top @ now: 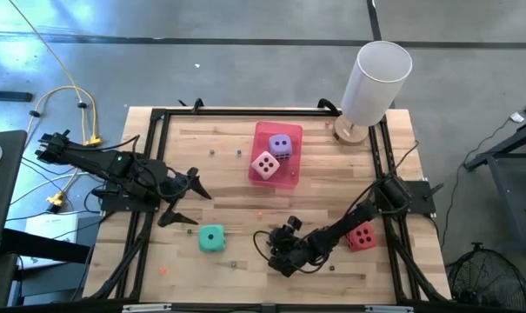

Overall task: Pick & Place Dice
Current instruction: Put the small blue die into the red bin

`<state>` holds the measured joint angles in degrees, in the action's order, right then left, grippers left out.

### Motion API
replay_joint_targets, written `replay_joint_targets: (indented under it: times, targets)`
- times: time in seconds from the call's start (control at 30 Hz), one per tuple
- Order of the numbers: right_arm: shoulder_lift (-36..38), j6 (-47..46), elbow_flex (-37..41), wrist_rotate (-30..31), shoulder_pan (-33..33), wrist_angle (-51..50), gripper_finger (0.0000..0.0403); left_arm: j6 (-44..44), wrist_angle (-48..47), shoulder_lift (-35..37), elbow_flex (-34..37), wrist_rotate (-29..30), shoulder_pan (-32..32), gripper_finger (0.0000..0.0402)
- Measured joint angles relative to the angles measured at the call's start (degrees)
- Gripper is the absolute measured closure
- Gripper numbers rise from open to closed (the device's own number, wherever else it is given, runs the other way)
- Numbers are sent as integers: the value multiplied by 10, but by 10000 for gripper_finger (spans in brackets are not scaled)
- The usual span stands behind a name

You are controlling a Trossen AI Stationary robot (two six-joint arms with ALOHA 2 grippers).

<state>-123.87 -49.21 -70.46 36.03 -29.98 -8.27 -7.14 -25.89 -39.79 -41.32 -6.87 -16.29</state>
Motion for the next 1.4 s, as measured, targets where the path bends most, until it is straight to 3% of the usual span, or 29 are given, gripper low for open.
replay_joint_targets:
  times: [0.2,0.6,0.97,1.17,1.4]
  targets:
    - [0,-2,0,-2,1,-1,258,11,0,0,0,1,0,2]
    - [1,-3,0,-21,2,-3,361,12,0,0,0,1,0,2]
    - [7,-1,1,-18,9,-12,364,9,3,0,0,17,0,2]
    - [48,44,4,-38,38,-38,364,8,19,0,0,68,0,2]
    - [103,97,5,9,79,-96,364,13,54,0,0,132,0,2]
